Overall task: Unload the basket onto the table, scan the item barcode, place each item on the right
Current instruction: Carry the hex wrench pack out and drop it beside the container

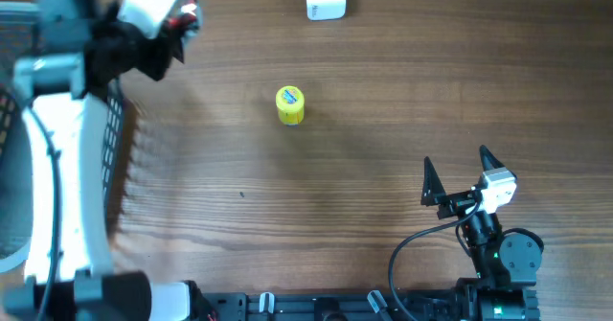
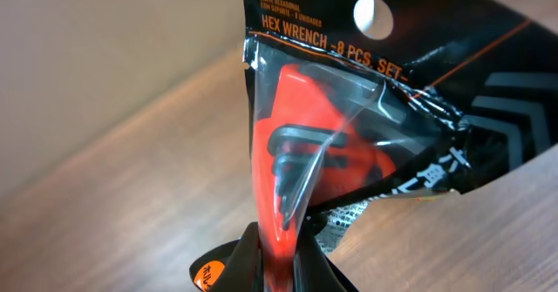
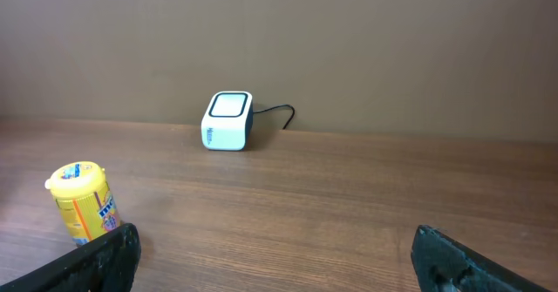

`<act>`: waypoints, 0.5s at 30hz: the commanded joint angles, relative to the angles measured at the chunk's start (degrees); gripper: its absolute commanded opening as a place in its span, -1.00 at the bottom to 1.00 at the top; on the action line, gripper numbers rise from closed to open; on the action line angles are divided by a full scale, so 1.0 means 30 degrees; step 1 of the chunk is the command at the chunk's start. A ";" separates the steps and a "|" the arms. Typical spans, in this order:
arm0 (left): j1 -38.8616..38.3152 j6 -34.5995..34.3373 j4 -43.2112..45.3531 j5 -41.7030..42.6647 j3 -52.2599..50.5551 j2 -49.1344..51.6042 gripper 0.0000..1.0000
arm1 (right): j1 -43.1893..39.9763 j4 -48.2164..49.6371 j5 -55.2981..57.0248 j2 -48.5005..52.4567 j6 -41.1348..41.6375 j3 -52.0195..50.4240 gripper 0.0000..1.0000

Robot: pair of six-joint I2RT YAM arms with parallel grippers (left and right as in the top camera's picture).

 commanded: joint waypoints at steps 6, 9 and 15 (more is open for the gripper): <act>-0.1523 -0.1559 -0.1464 -0.3417 0.0372 0.4189 -0.92 | 0.0080 0.0109 -0.0233 -0.0044 -0.0080 -0.0022 1.00; -0.1654 -0.3410 -0.1464 -0.3388 0.0372 0.5078 -0.92 | 0.0080 0.0109 -0.0233 -0.0051 -0.0087 -0.0022 1.00; -0.2295 -0.6062 -0.2025 -0.3308 -0.0328 0.5799 -0.92 | 0.0080 0.0109 -0.0233 -0.0044 -0.0080 -0.0022 1.00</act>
